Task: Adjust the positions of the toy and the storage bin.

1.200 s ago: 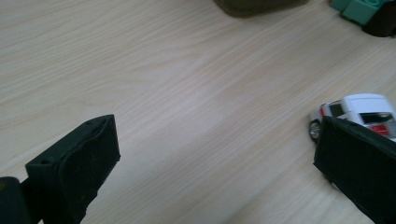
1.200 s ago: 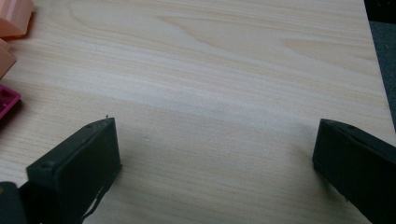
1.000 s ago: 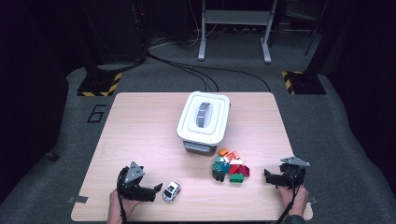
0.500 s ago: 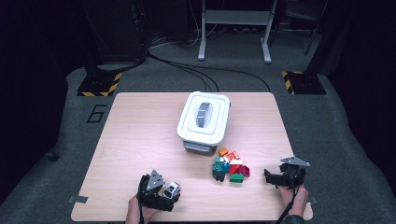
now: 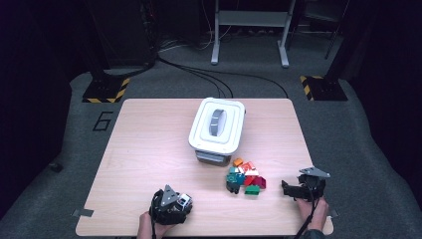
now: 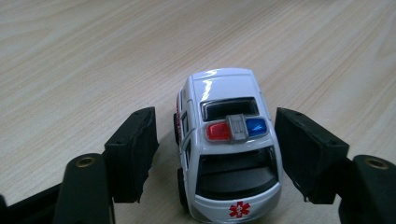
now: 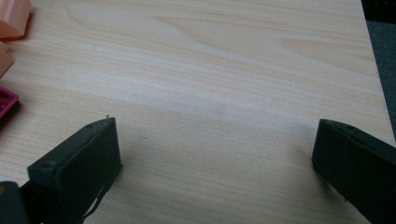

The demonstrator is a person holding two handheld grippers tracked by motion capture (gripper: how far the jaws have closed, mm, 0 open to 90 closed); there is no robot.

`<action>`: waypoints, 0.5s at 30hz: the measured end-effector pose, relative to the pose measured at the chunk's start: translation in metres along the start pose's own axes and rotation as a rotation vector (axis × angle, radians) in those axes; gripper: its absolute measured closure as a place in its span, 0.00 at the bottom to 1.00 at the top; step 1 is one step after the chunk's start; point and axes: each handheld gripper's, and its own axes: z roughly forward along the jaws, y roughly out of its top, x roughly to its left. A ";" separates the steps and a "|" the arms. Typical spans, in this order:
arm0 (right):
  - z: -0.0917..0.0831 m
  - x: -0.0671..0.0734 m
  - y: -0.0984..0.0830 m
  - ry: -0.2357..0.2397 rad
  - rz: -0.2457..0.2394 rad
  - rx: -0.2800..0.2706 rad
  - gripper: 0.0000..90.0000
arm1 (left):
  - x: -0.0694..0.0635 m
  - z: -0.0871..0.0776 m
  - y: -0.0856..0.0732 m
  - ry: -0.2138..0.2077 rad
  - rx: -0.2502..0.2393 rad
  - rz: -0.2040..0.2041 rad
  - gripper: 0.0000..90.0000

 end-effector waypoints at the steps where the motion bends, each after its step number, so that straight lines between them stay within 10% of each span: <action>1: 0.000 0.000 0.000 0.000 -0.001 0.000 0.00 | 0.000 0.000 0.000 0.010 -0.004 -0.004 0.39; 15: 0.000 0.000 0.000 -0.002 0.001 -0.003 0.01 | -0.003 -0.003 -0.001 0.020 -0.029 0.025 0.53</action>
